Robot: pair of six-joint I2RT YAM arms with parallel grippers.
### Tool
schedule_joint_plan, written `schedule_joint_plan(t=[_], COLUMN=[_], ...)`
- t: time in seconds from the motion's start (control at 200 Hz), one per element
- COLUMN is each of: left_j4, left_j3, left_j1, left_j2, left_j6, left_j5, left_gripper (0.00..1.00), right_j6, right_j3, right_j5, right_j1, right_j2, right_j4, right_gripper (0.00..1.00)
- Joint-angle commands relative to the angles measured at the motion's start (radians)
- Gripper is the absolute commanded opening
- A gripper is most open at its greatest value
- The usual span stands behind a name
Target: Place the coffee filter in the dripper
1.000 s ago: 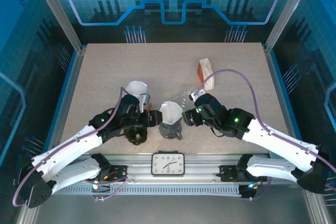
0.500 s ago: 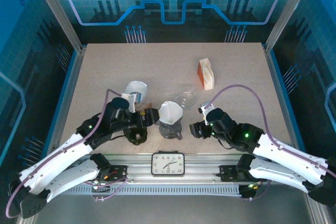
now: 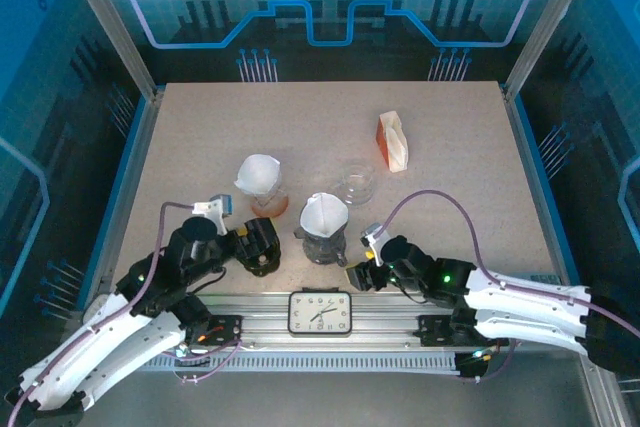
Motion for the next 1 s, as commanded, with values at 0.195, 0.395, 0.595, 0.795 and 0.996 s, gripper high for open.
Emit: schedule_joint_plan(t=[0.195,0.395,0.595,0.795,0.996], left_j4=[-0.049,-0.066,-0.080,-0.092,-0.102], left_j3=[-0.011,-0.009,-0.004,0.001,0.000], left_j1=[0.007,0.007,0.007,0.007,0.007], left_j2=[-0.029,-0.029,-0.029,-0.030,-0.031], left_j6=[-0.044,-0.048,-0.047,-0.049,-0.053], left_j5=[-0.040,-0.042,-0.042,-0.049,-0.046], left_gripper=[0.99,0.99,0.99,0.99,0.99], right_j6=[-0.023,-0.038,-0.048,-0.058,-0.071], right_j3=[-0.046,-0.033,-0.022,0.005,0.044], right_j5=[0.029,0.064,0.105,0.141,0.175], right_j1=[0.039,0.068,0.075,0.077,0.070], right_j2=[0.178,0.319,0.403,0.472,0.531], right_j4=[0.323,0.446,0.531,0.588,0.613], right_gripper=[0.59,0.49,0.40,0.36,0.36])
